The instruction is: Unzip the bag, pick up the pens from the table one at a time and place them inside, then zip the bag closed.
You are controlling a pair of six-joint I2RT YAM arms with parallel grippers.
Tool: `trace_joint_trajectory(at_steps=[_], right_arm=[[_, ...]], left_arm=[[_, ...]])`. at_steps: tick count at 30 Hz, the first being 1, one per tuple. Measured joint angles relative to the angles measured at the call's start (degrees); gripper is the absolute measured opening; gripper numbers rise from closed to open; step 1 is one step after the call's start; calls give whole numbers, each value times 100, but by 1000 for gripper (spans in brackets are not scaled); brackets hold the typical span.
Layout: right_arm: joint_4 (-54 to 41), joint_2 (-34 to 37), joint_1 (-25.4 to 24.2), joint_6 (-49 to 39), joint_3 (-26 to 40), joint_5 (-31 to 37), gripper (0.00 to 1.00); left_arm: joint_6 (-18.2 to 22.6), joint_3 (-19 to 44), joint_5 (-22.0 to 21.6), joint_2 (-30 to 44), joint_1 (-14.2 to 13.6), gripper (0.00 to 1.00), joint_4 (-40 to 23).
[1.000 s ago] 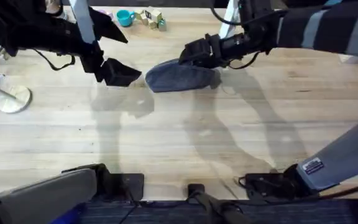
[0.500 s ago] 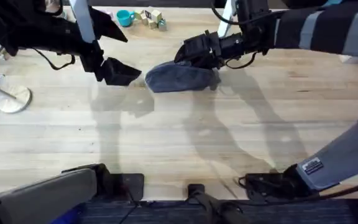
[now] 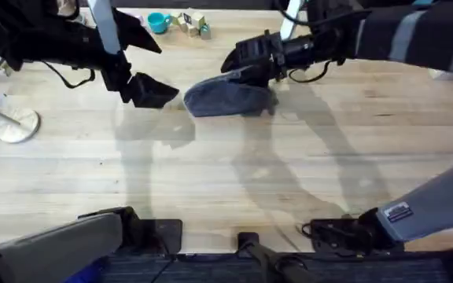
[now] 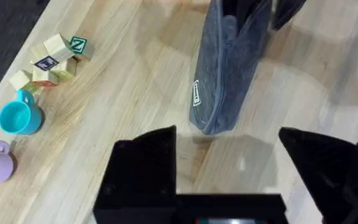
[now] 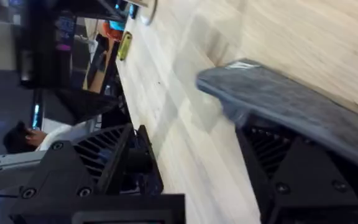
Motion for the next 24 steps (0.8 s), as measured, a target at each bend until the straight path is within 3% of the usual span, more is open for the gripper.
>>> trace_joint_trajectory(at_steps=[13,19,24], right_arm=[[-17,-859,0,-20,0,105,996],[-129,-1240,0,-38,0,649,997],[-787,-1337,0,-271,0,1358,996]], left_arm=[[0,0,0,0,0,994,0],[0,0,0,-2,0,994,0],[0,0,0,0,0,994,0]])
